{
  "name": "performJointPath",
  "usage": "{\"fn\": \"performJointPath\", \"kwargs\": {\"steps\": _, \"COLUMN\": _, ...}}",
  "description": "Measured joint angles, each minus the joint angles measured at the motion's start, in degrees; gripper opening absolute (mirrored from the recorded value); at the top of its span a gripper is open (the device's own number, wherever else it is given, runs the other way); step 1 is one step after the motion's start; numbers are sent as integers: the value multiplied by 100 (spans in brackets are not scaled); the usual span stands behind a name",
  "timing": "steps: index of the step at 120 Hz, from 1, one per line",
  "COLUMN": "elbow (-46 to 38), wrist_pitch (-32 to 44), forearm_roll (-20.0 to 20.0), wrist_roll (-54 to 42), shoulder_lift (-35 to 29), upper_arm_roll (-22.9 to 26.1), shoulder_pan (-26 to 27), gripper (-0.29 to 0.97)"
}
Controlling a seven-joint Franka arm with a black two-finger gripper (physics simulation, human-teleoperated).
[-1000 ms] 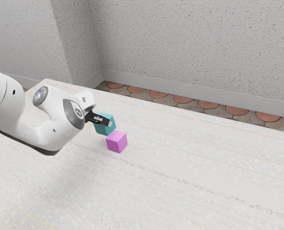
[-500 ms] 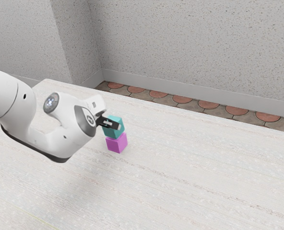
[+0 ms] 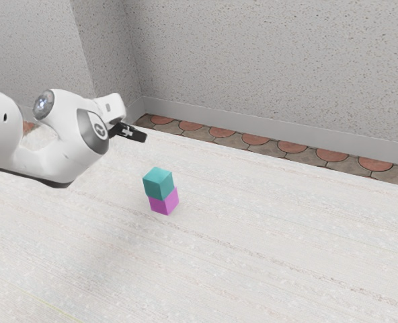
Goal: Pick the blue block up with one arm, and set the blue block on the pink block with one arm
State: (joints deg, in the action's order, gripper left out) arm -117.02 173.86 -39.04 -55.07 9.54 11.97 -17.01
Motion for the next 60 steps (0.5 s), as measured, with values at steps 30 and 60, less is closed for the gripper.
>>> {"fn": "performJointPath", "kwargs": {"steps": 30, "elbow": 2175, "wrist_pitch": -4859, "forearm_roll": 2189, "wrist_roll": 1095, "shoulder_lift": -818, "upper_arm_roll": -2017, "shoulder_pan": 921, "gripper": 65}}
{"fn": "performJointPath", "kwargs": {"steps": 60, "elbow": 3101, "wrist_pitch": -7587, "forearm_roll": 2987, "wrist_roll": 2388, "shoulder_lift": -965, "upper_arm_roll": -673, "shoulder_pan": -596, "gripper": 65}}
